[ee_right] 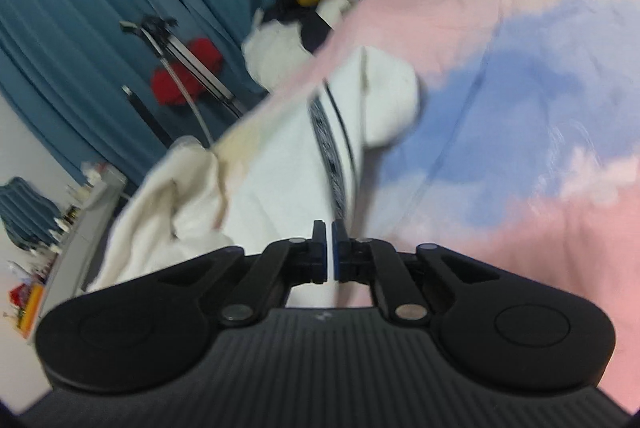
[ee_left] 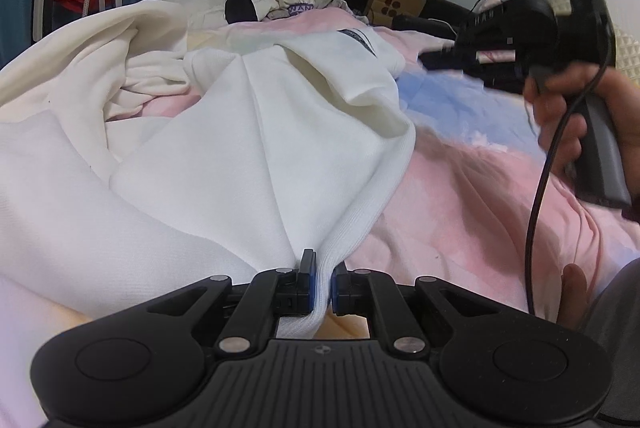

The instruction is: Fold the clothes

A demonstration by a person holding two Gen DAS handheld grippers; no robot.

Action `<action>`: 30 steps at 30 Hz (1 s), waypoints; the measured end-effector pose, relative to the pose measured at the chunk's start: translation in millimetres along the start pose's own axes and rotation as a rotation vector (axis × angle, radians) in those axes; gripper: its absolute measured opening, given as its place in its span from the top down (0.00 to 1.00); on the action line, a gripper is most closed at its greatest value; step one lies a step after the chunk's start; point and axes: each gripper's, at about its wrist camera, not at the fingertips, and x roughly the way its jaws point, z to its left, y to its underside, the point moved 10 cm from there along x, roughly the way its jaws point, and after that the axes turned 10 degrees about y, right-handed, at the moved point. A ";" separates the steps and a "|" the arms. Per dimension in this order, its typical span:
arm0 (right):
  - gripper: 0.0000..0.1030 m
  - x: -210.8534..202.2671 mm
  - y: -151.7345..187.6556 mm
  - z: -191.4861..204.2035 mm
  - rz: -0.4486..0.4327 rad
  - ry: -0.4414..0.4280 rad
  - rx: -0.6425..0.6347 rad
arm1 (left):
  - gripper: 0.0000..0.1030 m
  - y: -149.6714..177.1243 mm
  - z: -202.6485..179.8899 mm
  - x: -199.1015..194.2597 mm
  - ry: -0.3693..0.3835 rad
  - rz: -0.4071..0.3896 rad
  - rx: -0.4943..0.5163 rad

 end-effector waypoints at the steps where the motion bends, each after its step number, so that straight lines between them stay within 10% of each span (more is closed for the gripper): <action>1: 0.92 0.3 -5.2 1.4 -0.021 0.013 -0.023 | 0.93 0.1 0.5 0.8 0.000 0.002 -0.002; 4: 0.88 4.1 -20.4 2.7 -0.073 0.063 -0.094 | 0.93 1.6 1.9 3.3 0.000 0.013 -0.008; 9: 0.15 35.5 -36.9 -6.6 -0.050 0.060 -0.024 | 0.92 3.5 4.4 7.4 0.008 0.024 -0.021; 15: 0.18 81.6 -32.7 -10.7 0.020 0.067 -0.024 | 0.92 3.8 6.0 13.0 0.017 0.034 -0.029; 21: 0.76 87.4 -17.0 12.5 0.031 0.060 -0.141 | 0.92 4.2 6.5 18.5 0.023 0.043 -0.019; 27: 0.86 55.6 -31.4 29.2 -0.111 0.093 -0.224 | 0.92 -5.5 3.6 9.7 0.050 -0.022 -0.017; 30: 0.86 4.8 -54.8 50.6 -0.357 0.124 -0.330 | 0.92 -22.6 -10.7 -9.1 0.104 -0.139 0.018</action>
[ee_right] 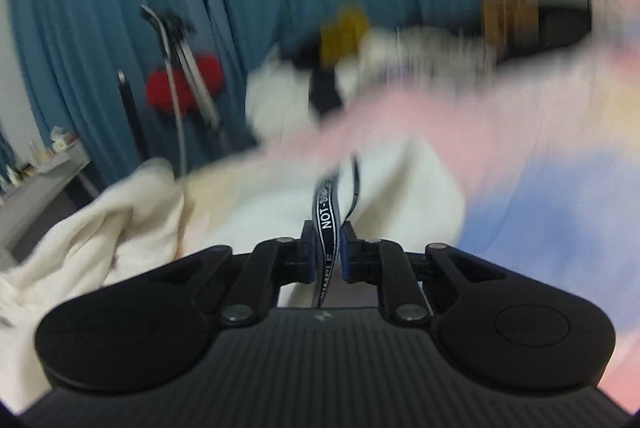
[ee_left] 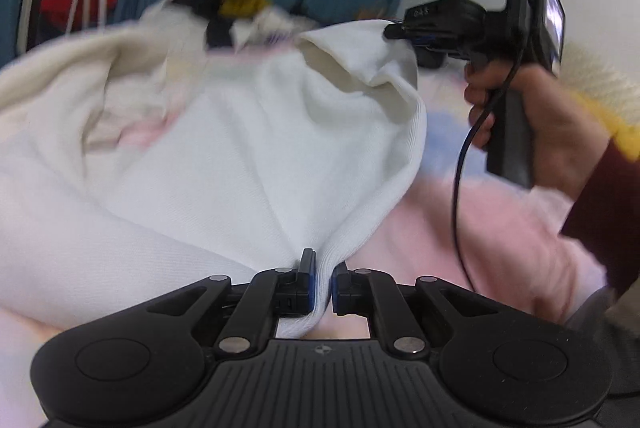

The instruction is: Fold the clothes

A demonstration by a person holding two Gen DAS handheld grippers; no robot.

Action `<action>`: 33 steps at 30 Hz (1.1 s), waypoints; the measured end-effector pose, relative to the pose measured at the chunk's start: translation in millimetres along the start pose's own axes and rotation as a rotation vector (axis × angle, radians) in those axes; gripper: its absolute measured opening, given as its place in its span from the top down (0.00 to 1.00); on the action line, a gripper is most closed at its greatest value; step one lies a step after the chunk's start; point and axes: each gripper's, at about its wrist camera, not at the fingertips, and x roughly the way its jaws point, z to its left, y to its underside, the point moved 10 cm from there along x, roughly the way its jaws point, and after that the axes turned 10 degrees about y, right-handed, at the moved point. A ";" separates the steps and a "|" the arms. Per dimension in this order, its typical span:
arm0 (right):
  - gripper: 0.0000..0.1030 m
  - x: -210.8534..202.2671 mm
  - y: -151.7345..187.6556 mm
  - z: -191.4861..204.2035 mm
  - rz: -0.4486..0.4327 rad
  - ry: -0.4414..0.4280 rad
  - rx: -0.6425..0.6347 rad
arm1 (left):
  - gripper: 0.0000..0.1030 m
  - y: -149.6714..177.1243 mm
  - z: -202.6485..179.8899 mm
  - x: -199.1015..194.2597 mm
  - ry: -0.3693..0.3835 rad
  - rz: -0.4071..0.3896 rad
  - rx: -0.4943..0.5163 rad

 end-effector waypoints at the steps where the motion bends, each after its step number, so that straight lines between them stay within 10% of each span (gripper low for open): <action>1: 0.86 -15.9 -14.4 -2.5 -0.073 0.014 0.003 | 0.92 -5.2 -5.1 -4.8 0.012 -0.033 0.019; 5: 0.86 -44.4 -21.1 -59.1 -0.063 0.126 0.207 | 0.90 -6.0 -10.9 -6.6 0.027 -0.027 0.032; 12: 0.84 -28.2 114.8 -156.1 0.532 0.259 0.829 | 0.90 35.4 -3.1 18.0 -0.048 0.197 0.036; 21: 0.80 -26.3 79.9 -176.7 0.460 0.210 0.870 | 0.90 35.6 6.5 18.5 -0.032 0.204 -0.013; 30: 0.52 16.5 25.8 -195.3 0.281 0.286 0.613 | 0.90 34.6 10.0 23.6 -0.014 0.219 -0.057; 33: 0.27 56.9 28.4 -178.2 0.305 0.230 0.474 | 0.90 33.9 11.1 25.2 -0.011 0.222 -0.063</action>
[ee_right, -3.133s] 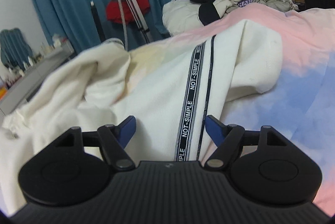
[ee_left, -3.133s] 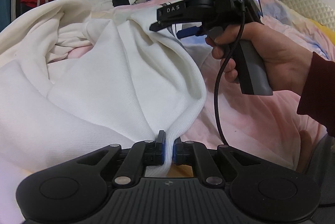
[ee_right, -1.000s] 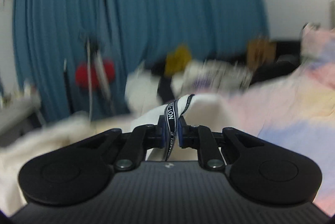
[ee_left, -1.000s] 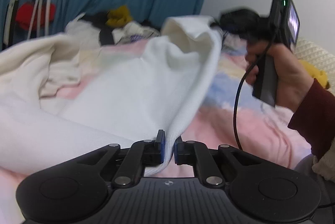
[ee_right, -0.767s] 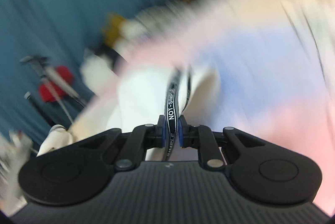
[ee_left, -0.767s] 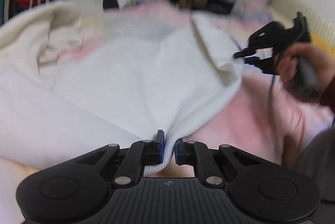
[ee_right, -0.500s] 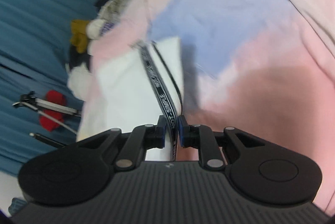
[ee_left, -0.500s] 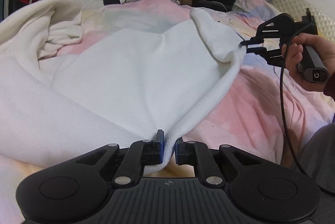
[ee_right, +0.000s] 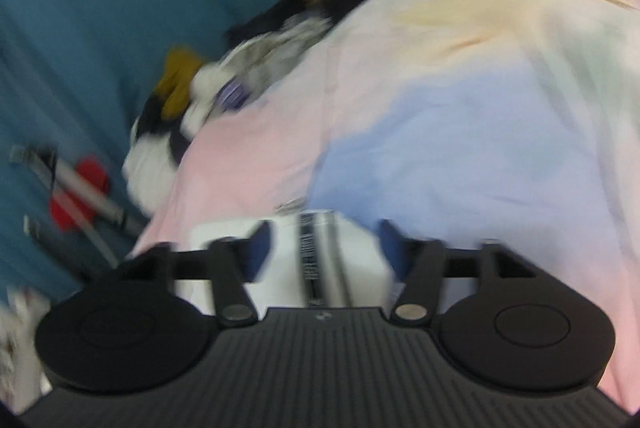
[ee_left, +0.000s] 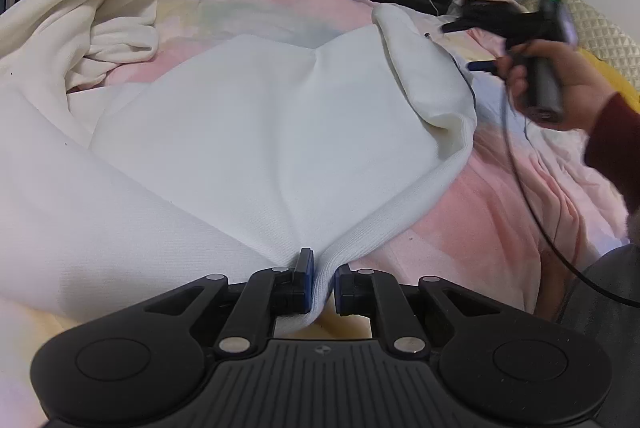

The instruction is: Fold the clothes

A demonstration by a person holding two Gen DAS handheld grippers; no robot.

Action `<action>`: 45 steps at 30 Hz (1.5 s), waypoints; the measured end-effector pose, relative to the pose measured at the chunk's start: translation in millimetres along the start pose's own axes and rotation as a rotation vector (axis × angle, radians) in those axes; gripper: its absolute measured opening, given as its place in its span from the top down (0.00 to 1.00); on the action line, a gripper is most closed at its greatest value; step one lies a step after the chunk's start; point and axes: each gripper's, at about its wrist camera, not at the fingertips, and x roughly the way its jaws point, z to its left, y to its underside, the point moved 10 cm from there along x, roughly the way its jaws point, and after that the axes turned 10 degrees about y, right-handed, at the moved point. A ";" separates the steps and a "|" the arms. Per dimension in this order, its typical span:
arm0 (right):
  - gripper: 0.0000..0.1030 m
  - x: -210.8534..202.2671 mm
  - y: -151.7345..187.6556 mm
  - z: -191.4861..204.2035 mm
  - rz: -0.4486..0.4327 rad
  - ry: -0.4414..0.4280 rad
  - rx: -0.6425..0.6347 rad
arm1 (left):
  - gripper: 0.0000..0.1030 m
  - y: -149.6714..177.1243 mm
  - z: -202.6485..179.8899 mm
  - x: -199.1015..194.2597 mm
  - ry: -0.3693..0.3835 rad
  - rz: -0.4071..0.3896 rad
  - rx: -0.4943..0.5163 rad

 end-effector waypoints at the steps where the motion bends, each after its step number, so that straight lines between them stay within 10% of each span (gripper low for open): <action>1: 0.25 10.0 2.4 2.3 0.003 0.021 -0.037 | 0.90 0.1 -0.6 0.0 0.001 0.000 0.001; 5: 0.28 39.7 9.2 11.2 -0.023 0.087 -0.212 | 0.90 0.1 -0.2 1.3 0.004 0.002 0.002; 8: 0.61 43.3 9.9 5.1 -0.041 0.135 -0.250 | 0.90 -1.9 0.4 2.7 0.011 0.000 -0.004; 11: 0.70 34.5 1.8 1.4 -0.045 0.083 -0.164 | 0.90 -3.0 0.3 0.4 0.022 -0.018 -0.012; 18: 0.81 -64.3 -56.4 8.5 -0.459 -0.128 -0.025 | 0.91 -20.3 -12.2 -19.5 0.057 -0.165 0.018; 21: 0.93 -91.8 -59.5 -28.7 -0.556 0.008 0.068 | 0.90 -26.5 -21.1 -24.5 0.050 -0.206 0.062; 28: 0.93 -13.1 11.2 -139.4 -0.038 0.280 0.377 | 0.89 -0.9 -14.7 2.4 -0.007 -0.053 0.054; 33: 0.91 -14.4 17.0 -151.2 -0.030 0.319 0.412 | 0.81 0.3 -10.9 -6.3 0.002 -0.070 0.024; 39: 0.91 -32.6 21.4 -147.0 -0.057 0.358 0.395 | 0.48 -3.6 7.4 -58.9 -0.011 -0.128 -0.190; 45: 0.90 -66.5 5.0 -170.7 -0.160 0.422 0.450 | 0.24 21.3 96.6 -136.6 0.012 -0.288 -0.766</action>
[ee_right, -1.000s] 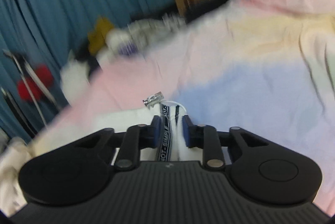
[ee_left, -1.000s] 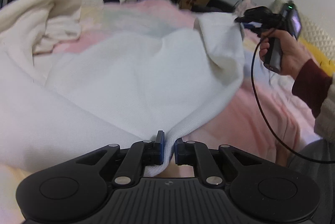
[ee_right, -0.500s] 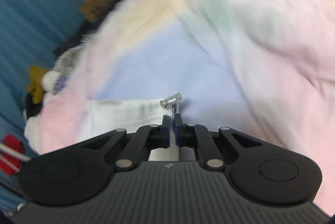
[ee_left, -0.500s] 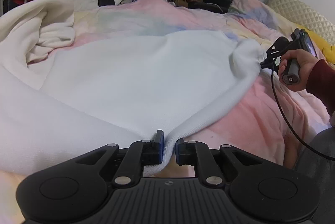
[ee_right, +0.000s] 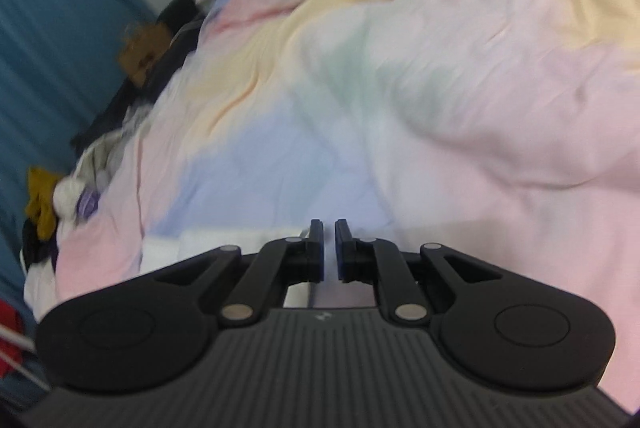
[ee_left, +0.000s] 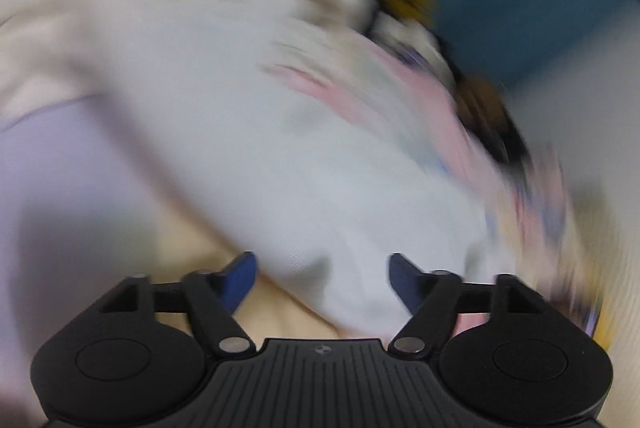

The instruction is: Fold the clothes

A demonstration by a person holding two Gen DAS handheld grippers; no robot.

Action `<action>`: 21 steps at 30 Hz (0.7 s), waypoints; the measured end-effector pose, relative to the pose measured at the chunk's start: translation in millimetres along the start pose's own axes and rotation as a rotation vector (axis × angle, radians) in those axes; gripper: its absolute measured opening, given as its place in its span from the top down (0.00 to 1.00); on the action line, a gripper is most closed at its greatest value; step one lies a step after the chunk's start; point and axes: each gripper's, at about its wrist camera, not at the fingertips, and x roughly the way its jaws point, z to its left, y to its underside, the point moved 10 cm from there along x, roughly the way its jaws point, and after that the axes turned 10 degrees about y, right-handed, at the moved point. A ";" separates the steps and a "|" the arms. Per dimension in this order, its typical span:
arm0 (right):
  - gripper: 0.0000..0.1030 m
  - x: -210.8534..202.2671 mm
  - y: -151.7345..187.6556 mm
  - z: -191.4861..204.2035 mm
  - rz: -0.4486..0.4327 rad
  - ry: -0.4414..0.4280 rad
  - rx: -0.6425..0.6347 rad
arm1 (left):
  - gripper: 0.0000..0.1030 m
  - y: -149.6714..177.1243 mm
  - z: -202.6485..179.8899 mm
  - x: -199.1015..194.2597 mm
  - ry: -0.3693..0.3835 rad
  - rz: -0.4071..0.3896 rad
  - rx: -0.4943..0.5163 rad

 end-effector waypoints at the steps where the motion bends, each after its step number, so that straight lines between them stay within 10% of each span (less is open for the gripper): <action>1: 0.90 -4.1 -0.3 -1.6 -0.002 -0.005 -0.004 | 0.24 -8.6 21.0 -10.8 0.004 -0.041 -0.125; 8: 0.59 -11.9 20.9 -14.4 0.111 -0.036 0.022 | 0.28 -37.1 142.1 -69.5 -0.019 -0.386 -0.775; 14: 0.55 2.3 39.3 -16.5 0.166 0.004 0.032 | 0.39 -61.6 167.0 -81.3 -0.033 -0.588 -0.843; 21: 0.56 30.6 51.2 -4.8 0.174 0.010 0.015 | 0.79 -77.0 180.4 -91.0 -0.091 -0.653 -0.835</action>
